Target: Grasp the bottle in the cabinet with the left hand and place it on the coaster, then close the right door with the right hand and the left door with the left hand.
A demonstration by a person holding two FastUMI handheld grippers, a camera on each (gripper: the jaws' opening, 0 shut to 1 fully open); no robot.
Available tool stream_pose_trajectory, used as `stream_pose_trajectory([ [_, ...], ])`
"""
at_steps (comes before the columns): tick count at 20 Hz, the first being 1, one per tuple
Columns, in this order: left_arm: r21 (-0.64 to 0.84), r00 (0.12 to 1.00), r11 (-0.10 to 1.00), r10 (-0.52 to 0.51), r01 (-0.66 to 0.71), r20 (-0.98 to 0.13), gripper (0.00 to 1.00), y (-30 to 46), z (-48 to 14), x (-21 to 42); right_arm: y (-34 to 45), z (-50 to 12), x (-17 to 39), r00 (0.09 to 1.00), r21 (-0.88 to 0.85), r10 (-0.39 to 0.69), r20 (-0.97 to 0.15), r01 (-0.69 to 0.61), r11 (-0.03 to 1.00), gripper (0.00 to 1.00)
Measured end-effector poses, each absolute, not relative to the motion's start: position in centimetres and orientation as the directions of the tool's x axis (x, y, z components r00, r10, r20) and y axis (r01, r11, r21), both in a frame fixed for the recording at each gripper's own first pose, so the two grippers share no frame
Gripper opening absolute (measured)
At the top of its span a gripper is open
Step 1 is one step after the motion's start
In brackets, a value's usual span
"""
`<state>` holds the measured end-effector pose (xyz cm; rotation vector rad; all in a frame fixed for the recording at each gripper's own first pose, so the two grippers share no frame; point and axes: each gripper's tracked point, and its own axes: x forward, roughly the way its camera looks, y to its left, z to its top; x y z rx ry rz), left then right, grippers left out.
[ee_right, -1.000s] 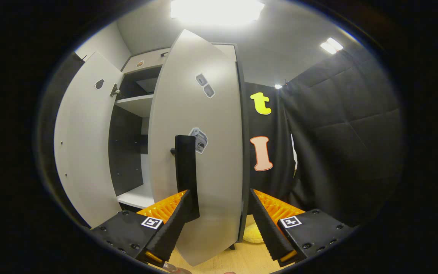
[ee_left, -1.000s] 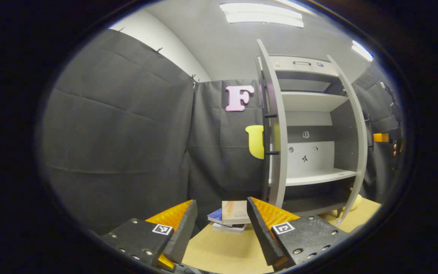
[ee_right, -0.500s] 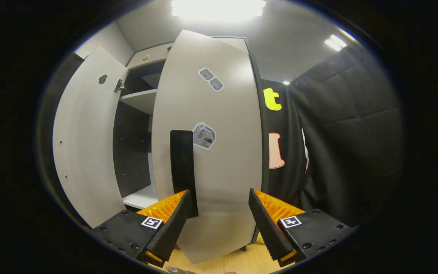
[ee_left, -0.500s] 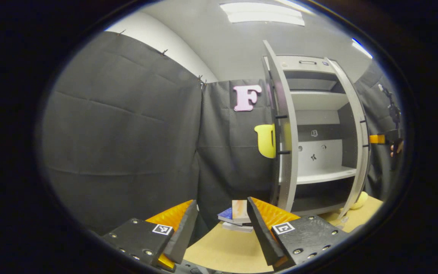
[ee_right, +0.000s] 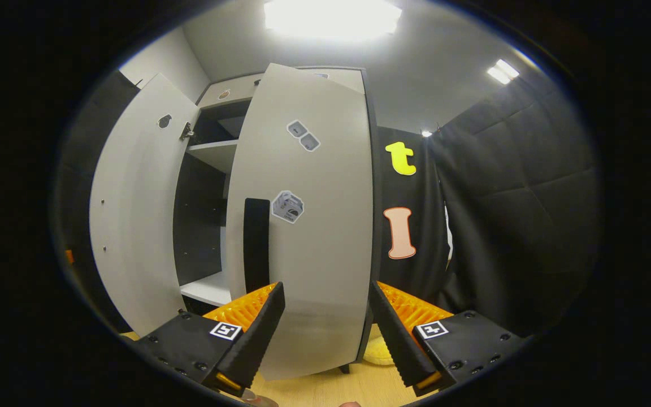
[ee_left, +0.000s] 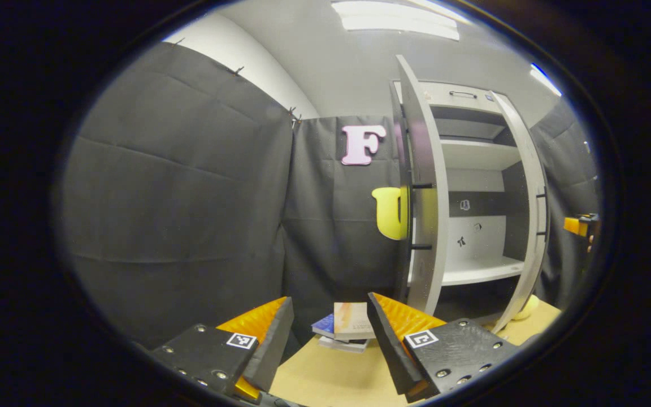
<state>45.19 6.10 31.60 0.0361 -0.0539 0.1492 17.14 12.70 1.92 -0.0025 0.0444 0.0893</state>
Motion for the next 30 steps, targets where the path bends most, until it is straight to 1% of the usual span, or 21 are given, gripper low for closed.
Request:
stream_pose_trajectory([
  [6, 0.052, 0.995, 0.995, 0.079, -0.083, 0.066, 0.80, 4.2, 34.0, 50.0, 9.8, -0.7, 15.3, 0.994, 0.029, 0.052, -0.101, -0.049, 0.998, 0.96],
  [11, 0.042, 0.995, 0.997, 0.067, -0.070, 0.068, 0.80, 4.5, 35.8, 53.6, 7.5, -1.9, 14.1, 0.992, 0.038, 0.005, -0.126, 0.000, 0.999, 0.96],
  [16, 0.014, 0.993, 0.999, 0.049, -0.051, 0.104, 0.80, 4.1, 38.9, 56.3, 6.5, -2.9, 13.2, 0.989, 0.054, -0.016, -0.148, 0.025, 0.998, 0.96],
  [18, 0.008, 0.992, 1.000, 0.028, -0.029, 0.123, 0.80, 3.0, 39.7, 56.6, 6.2, -3.1, 13.0, 0.988, 0.040, -0.021, -0.153, 0.027, 0.999, 0.96],
  [19, 0.007, 0.992, 1.000, 0.018, -0.019, 0.128, 0.80, 2.6, 39.7, 56.8, 6.2, -3.1, 13.0, 0.988, 0.030, -0.022, -0.153, 0.027, 0.999, 0.92],
  [20, 0.010, 0.992, 1.000, 0.014, -0.015, 0.129, 0.79, 2.1, 39.7, 57.0, 6.1, -3.1, 12.9, 0.988, 0.021, -0.022, -0.154, 0.026, 0.999, 0.92],
  [21, 0.024, 0.991, 0.999, 0.027, -0.031, 0.133, 0.79, 2.1, 39.7, 57.0, 6.0, -3.1, 12.9, 0.988, 0.013, -0.021, -0.155, 0.024, 1.000, 0.96],
  [25, 0.031, 0.989, 0.999, 0.030, -0.035, 0.144, 0.79, 2.0, 39.8, 57.2, 5.7, -3.2, 12.8, 0.987, -0.010, -0.011, -0.161, 0.010, 1.000, 0.96],
  [26, 0.029, 0.989, 0.999, 0.031, -0.036, 0.144, 0.86, 2.0, 39.9, 57.3, 5.7, -3.3, 12.7, 0.986, -0.013, -0.008, -0.164, 0.006, 1.000, 0.96],
  [28, 0.031, 0.989, 0.999, 0.036, -0.041, 0.140, 0.86, 1.9, 39.8, 57.1, 5.4, -3.2, 12.6, 0.987, -0.014, -0.003, -0.163, 0.000, 1.000, 0.96],
  [29, 0.037, 0.990, 0.999, 0.031, -0.037, 0.139, 0.79, 1.8, 39.9, 57.1, 5.3, -3.2, 12.6, 0.987, -0.017, -0.002, -0.162, -0.001, 1.000, 0.92],
  [30, 0.040, 0.990, 0.999, 0.023, -0.029, 0.138, 0.79, 1.5, 40.0, 56.9, 5.2, -3.1, 12.5, 0.987, -0.019, -0.001, -0.159, -0.001, 1.000, 0.92],
])
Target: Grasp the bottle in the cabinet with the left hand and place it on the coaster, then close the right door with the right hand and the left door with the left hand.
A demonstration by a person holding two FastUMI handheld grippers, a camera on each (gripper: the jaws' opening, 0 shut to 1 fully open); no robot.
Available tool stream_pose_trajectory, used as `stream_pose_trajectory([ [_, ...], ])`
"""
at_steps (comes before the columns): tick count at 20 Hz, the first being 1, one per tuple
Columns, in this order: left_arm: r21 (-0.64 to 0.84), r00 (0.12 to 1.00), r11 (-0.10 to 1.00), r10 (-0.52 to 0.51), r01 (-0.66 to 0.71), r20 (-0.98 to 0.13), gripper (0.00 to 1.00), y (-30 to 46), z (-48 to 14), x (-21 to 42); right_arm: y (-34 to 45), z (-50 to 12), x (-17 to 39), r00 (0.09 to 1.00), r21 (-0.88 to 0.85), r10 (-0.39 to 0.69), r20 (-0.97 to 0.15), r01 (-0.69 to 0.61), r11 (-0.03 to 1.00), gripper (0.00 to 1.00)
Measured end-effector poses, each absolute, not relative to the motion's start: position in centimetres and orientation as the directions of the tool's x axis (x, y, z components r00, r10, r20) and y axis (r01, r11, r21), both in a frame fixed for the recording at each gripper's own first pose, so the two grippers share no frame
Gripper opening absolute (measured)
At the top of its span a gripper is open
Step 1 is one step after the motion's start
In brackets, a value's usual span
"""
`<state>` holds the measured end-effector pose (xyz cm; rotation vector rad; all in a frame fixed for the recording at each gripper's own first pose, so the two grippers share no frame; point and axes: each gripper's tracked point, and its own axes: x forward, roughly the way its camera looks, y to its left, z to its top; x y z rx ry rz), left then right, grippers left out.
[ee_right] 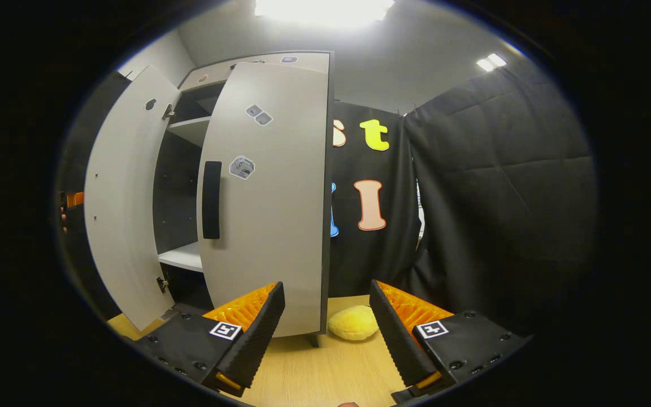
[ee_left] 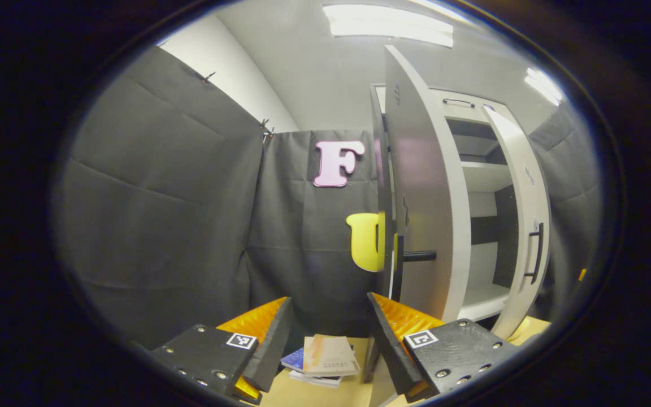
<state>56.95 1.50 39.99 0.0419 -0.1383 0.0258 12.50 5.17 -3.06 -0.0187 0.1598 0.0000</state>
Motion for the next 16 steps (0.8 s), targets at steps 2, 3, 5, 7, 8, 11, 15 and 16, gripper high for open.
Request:
stream_pose_trajectory([
  [2, 0.044, 0.990, 0.999, 0.001, -0.007, 0.140, 0.86, 0.6, 40.2, 56.7, 5.1, -2.8, 12.3, 0.988, -0.016, 0.005, -0.154, -0.007, 1.000, 0.96],
  [3, 0.045, 0.990, 0.999, -0.008, 0.001, 0.144, 0.86, -0.7, 40.1, 56.6, 4.9, -2.8, 12.3, 0.988, -0.014, 0.007, -0.151, -0.009, 1.000, 0.96],
  [5, 0.045, 0.988, 0.999, -0.018, 0.011, 0.152, 0.79, -2.4, 39.9, 55.7, 4.9, -2.7, 11.9, 0.990, -0.009, 0.012, -0.144, -0.013, 1.000, 0.96],
  [7, 0.054, 0.988, 0.998, -0.024, 0.016, 0.155, 0.79, -3.6, 39.7, 55.1, 4.6, -2.8, 11.6, 0.989, -0.014, 0.012, -0.147, -0.014, 1.000, 0.96],
  [8, 0.064, 0.987, 0.998, -0.032, 0.023, 0.157, 0.79, -4.3, 39.8, 54.9, 4.5, -2.9, 11.3, 0.989, -0.017, 0.012, -0.150, -0.015, 1.000, 0.96],
  [11, 0.074, 0.986, 0.996, -0.061, 0.050, 0.157, 0.79, -5.8, 39.9, 55.1, 3.9, -3.0, 10.7, 0.988, -0.027, 0.003, -0.154, -0.007, 1.000, 0.92],
  [15, 0.062, 0.985, 0.996, -0.074, 0.065, 0.159, 0.79, -7.5, 40.1, 56.0, 2.8, -3.0, 9.7, 0.987, -0.035, -0.016, -0.159, 0.011, 0.999, 0.92],
  [16, 0.061, 0.984, 0.995, -0.083, 0.074, 0.158, 0.79, -7.9, 40.0, 56.0, 2.3, -3.1, 9.5, 0.987, -0.037, -0.023, -0.159, 0.018, 0.999, 0.96],
])
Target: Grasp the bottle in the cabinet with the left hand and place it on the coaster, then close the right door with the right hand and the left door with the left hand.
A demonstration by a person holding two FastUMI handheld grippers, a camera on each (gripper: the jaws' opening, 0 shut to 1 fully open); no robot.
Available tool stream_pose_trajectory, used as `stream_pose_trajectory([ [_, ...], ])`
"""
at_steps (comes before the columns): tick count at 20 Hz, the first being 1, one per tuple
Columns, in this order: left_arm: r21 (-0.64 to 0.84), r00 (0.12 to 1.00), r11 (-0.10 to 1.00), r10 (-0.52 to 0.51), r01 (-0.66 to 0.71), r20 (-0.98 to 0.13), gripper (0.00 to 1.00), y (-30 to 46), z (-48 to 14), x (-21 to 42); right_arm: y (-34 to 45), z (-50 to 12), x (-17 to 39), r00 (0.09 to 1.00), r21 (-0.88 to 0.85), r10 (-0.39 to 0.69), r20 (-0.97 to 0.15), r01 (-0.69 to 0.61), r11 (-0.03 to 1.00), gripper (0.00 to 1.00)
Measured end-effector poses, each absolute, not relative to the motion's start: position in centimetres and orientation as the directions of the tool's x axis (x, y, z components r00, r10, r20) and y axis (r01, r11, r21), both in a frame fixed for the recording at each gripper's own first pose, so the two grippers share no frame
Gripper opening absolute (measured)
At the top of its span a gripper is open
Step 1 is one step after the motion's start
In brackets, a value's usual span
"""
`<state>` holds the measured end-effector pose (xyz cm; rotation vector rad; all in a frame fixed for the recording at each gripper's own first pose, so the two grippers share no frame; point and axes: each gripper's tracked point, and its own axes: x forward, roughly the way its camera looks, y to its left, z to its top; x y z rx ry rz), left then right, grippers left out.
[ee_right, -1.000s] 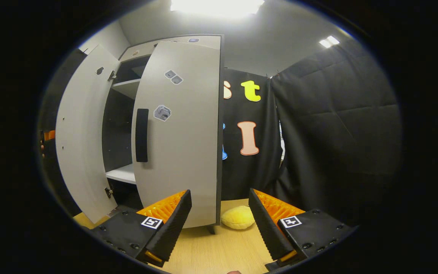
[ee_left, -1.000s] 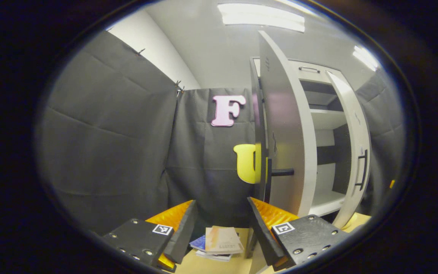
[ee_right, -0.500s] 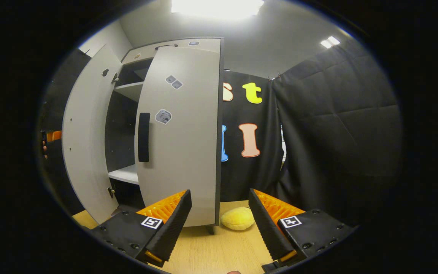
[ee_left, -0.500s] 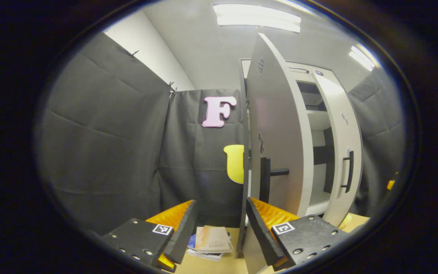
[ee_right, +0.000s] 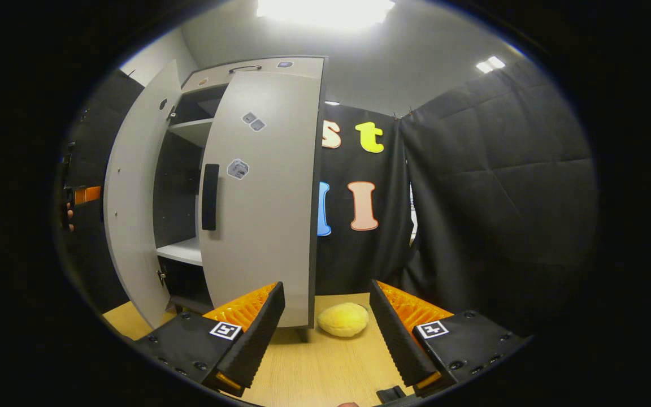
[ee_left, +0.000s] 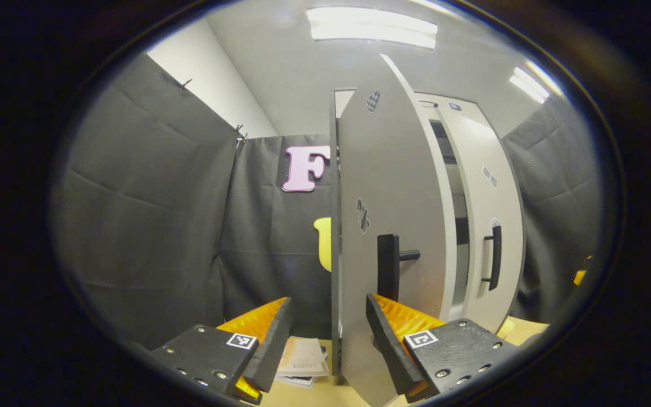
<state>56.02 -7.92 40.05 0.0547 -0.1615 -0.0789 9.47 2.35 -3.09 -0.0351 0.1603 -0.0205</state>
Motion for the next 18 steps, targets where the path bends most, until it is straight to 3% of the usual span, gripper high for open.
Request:
stream_pose_trajectory([
  [1, 0.061, 0.983, 0.994, -0.097, 0.088, 0.156, 0.86, -8.6, 40.0, 56.2, 2.0, -3.1, 9.3, 0.987, -0.036, -0.031, -0.160, 0.025, 0.999, 0.92],
  [2, 0.060, 0.982, 0.993, -0.114, 0.106, 0.153, 0.86, -9.4, 40.1, 56.3, 1.7, -3.2, 9.1, 0.986, -0.034, -0.037, -0.162, 0.032, 0.999, 0.96],
  [5, 0.047, 0.975, 0.986, -0.166, 0.160, 0.146, 0.86, -12.5, 39.5, 56.9, 0.6, -3.5, 8.4, 0.984, -0.031, -0.059, -0.171, 0.054, 0.998, 0.96],
  [8, 0.042, 0.964, 0.975, -0.221, 0.217, 0.145, 0.72, -16.3, 39.2, 58.0, -0.9, -3.6, 8.1, 0.981, -0.032, -0.086, -0.174, 0.082, 0.996, 0.96],
  [10, 0.047, 0.957, 0.967, -0.256, 0.252, 0.134, 0.79, -19.0, 38.6, 59.2, -1.5, -3.8, 7.6, 0.978, -0.022, -0.099, -0.183, 0.096, 0.995, 0.92],
  [11, 0.054, 0.957, 0.966, -0.258, 0.253, 0.131, 0.83, -19.8, 38.3, 59.7, -1.7, -3.9, 7.0, 0.977, -0.018, -0.103, -0.186, 0.102, 0.995, 0.96],
  [12, 0.064, 0.956, 0.966, -0.257, 0.250, 0.140, 0.86, -20.4, 38.4, 60.0, -1.8, -4.0, 6.7, 0.976, -0.018, -0.108, -0.188, 0.107, 0.994, 0.92],
  [14, 0.073, 0.957, 0.967, -0.251, 0.242, 0.146, 0.86, -21.3, 38.5, 60.2, -2.4, -3.9, 6.3, 0.975, -0.021, -0.117, -0.187, 0.115, 0.993, 0.96],
  [16, 0.075, 0.951, 0.962, -0.271, 0.262, 0.147, 0.86, -22.2, 38.0, 59.8, -2.6, -4.0, 5.9, 0.975, -0.020, -0.120, -0.187, 0.119, 0.993, 0.92],
  [17, 0.078, 0.951, 0.961, -0.273, 0.264, 0.147, 0.86, -22.4, 37.9, 59.8, -2.4, -4.3, 5.7, 0.975, -0.017, -0.115, -0.190, 0.114, 0.993, 0.96],
  [18, 0.084, 0.952, 0.962, -0.269, 0.258, 0.149, 0.79, -22.4, 38.0, 59.8, -2.3, -4.3, 5.5, 0.975, -0.014, -0.110, -0.191, 0.109, 0.994, 0.96],
])
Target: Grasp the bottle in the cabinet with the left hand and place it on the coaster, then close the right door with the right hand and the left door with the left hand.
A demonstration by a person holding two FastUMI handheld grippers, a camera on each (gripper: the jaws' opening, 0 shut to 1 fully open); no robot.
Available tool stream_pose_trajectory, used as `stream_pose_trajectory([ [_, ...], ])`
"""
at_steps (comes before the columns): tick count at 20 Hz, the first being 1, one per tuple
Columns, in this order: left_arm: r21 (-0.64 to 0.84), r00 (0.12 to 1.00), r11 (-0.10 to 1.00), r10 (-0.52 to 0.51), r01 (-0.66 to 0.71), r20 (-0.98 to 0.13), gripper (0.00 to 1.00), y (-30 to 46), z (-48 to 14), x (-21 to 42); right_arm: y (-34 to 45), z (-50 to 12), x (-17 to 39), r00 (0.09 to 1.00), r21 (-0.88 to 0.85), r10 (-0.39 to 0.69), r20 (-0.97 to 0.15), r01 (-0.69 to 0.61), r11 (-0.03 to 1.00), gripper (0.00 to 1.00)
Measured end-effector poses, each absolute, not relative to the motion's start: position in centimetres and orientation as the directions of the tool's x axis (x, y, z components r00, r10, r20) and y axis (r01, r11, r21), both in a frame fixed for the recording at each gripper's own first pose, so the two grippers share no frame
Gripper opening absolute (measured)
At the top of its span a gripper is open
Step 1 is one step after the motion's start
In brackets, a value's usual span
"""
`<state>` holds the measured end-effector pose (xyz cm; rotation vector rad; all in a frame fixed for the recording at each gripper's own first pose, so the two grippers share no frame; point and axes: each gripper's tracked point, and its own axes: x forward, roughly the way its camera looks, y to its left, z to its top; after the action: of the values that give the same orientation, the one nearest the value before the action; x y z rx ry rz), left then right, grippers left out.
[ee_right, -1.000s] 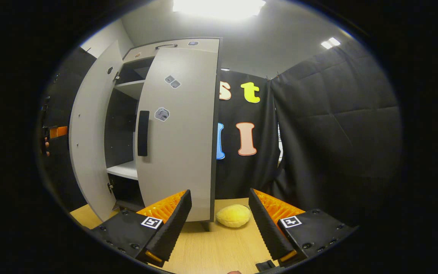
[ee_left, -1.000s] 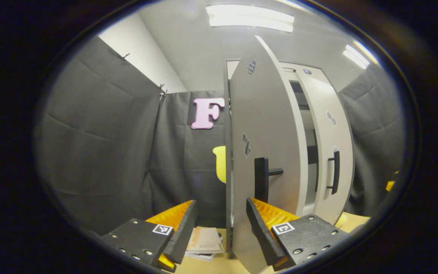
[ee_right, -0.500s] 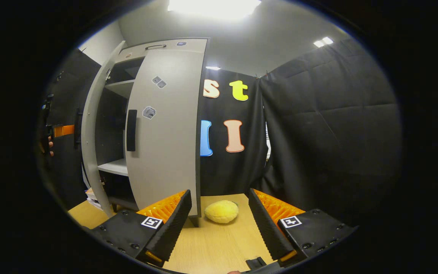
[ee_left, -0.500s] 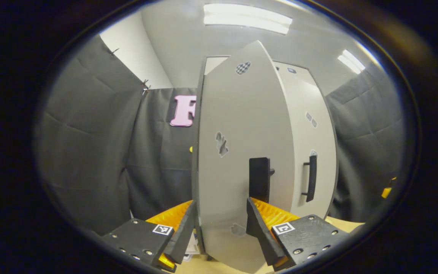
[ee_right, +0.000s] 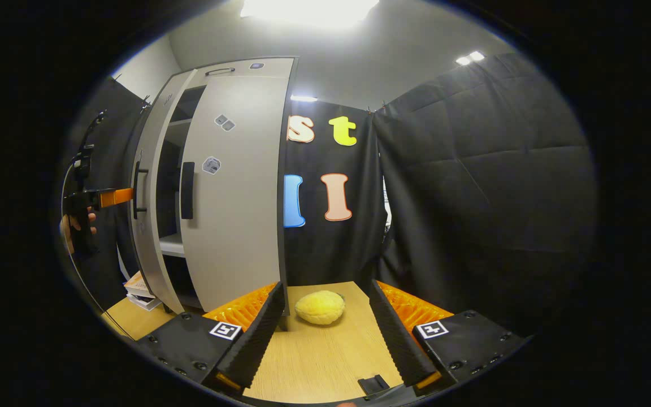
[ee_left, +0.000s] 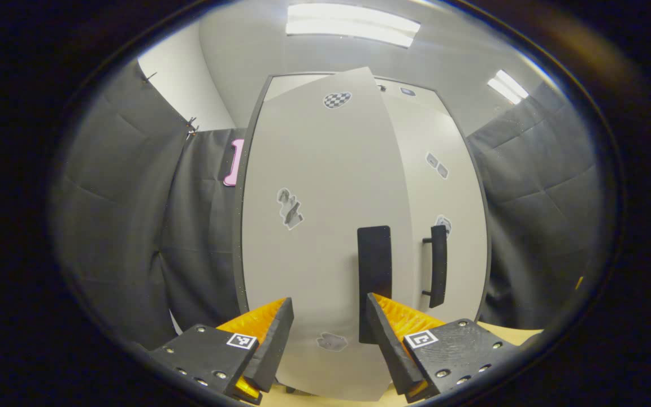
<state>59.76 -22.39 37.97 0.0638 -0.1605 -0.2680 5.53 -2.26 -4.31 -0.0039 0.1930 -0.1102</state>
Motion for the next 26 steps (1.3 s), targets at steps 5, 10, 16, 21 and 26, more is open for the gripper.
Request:
stream_pose_trajectory([
  [5, 0.092, 0.955, 0.966, -0.255, 0.243, 0.154, 0.80, -22.1, 39.0, 58.3, -0.9, -3.2, 5.3, 0.984, -0.006, -0.052, -0.172, 0.052, 0.999, 0.96],
  [10, 0.108, 0.959, 0.972, -0.227, 0.211, 0.170, 0.79, -20.7, 39.9, 53.4, 1.7, -0.9, 4.8, 0.990, 0.006, 0.063, -0.125, -0.063, 0.998, 0.96],
  [16, 0.115, 0.970, 0.982, -0.170, 0.151, 0.173, 0.79, -17.0, 40.1, 45.9, 4.0, 1.0, 3.3, 0.979, 0.002, 0.185, -0.090, -0.185, 0.983, 0.96],
  [21, 0.140, 0.975, 0.983, -0.142, 0.119, 0.169, 0.72, -14.5, 39.6, 41.8, 5.4, 1.8, 1.3, 0.972, 0.021, 0.228, -0.065, -0.227, 0.974, 0.96],
  [26, 0.146, 0.977, 0.984, -0.129, 0.104, 0.171, 0.86, -12.2, 38.8, 38.7, 6.2, 2.5, 0.5, 0.974, 0.005, 0.221, -0.057, -0.221, 0.975, 0.96],
])
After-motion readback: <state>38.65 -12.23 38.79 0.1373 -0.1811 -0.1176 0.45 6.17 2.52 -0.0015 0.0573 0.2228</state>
